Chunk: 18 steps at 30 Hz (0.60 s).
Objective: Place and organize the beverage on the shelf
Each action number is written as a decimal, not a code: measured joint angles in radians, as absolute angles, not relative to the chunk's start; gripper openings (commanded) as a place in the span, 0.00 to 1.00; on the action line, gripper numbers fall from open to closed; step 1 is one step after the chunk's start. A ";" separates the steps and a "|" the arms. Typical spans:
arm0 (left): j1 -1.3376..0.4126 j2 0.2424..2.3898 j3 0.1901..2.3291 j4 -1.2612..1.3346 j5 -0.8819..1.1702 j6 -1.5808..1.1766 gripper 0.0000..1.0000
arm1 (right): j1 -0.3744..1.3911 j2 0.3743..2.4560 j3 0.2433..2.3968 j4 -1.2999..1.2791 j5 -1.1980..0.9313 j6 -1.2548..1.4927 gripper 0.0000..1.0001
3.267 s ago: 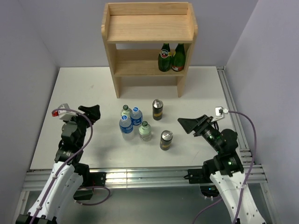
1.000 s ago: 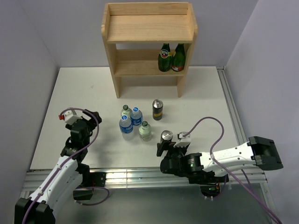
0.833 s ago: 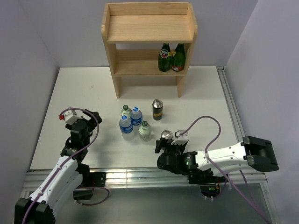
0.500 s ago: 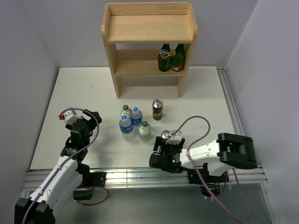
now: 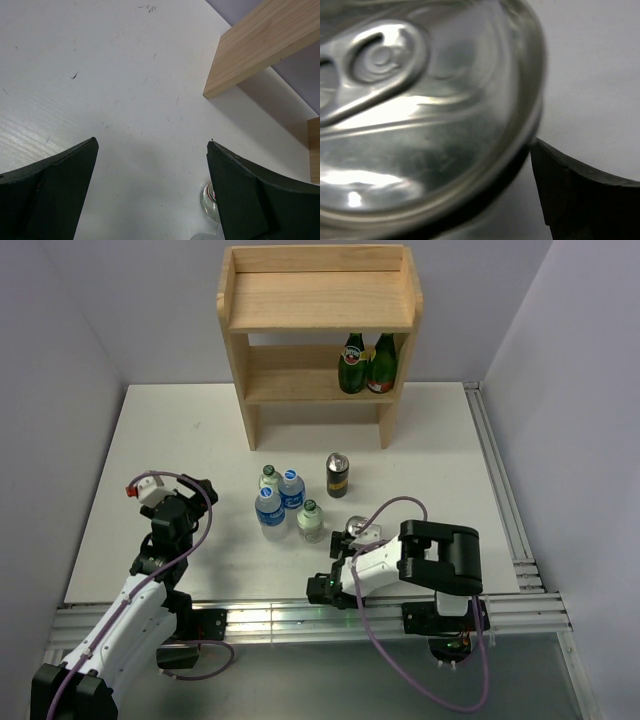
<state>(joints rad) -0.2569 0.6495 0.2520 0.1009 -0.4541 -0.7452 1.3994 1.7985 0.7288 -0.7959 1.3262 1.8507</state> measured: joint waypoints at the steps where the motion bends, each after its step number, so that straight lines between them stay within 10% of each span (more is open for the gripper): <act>1: -0.257 0.649 0.252 0.101 -0.454 -0.745 0.98 | 1.393 1.785 0.711 -0.767 1.326 1.824 0.79; 2: -0.257 0.649 0.252 0.101 -0.454 -0.745 0.98 | 1.386 1.765 0.687 -0.716 1.326 1.779 0.73; 3: -0.257 0.649 0.252 0.101 -0.454 -0.745 0.98 | 1.380 1.742 0.662 -0.664 1.325 1.726 0.30; 6: -0.257 0.649 0.252 0.101 -0.456 -0.745 0.98 | 1.345 1.637 0.556 -0.417 1.303 1.506 0.01; 18: -0.257 0.650 0.252 0.101 -0.462 -0.745 0.98 | 1.254 1.419 0.605 -0.249 1.151 1.128 0.00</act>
